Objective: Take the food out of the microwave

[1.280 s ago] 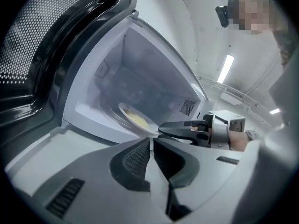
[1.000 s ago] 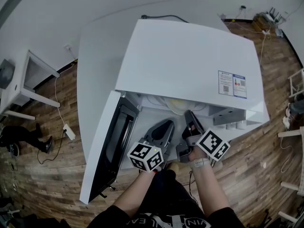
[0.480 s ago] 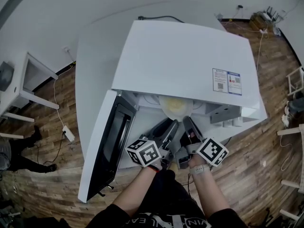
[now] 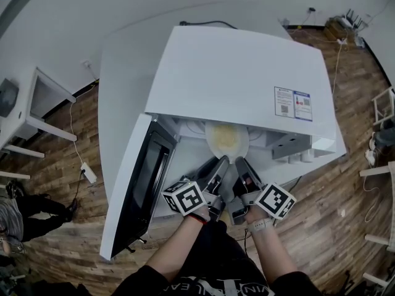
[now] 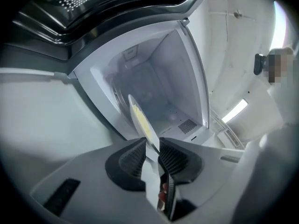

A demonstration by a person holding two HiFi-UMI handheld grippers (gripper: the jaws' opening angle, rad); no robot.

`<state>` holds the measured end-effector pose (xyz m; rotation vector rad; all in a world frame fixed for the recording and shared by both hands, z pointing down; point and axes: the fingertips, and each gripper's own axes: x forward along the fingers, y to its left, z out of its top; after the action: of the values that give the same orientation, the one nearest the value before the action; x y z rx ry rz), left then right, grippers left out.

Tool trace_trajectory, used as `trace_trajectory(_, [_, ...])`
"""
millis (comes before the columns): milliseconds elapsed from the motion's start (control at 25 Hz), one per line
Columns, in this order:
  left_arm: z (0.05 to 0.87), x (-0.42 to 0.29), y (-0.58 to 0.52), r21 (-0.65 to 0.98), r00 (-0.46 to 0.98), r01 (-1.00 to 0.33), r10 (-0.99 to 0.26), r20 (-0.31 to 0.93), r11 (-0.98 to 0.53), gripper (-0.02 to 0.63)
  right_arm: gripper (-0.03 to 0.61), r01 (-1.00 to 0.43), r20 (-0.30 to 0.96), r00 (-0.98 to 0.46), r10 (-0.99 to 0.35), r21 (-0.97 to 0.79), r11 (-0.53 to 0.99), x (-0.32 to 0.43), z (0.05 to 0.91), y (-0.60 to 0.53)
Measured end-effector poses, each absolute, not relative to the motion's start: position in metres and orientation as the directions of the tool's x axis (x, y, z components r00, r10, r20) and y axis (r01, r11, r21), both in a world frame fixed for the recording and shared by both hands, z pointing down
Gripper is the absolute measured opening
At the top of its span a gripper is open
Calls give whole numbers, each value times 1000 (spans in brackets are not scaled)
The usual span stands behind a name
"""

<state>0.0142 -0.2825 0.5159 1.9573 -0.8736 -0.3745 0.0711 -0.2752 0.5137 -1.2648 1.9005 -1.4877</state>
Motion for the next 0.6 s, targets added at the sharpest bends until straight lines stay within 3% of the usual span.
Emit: trace_trajectory(600, [517,8,-273,876,709,-379,-702,68,-298,83,57,-350,229,-534,-814,-936,-34,61,525,-297])
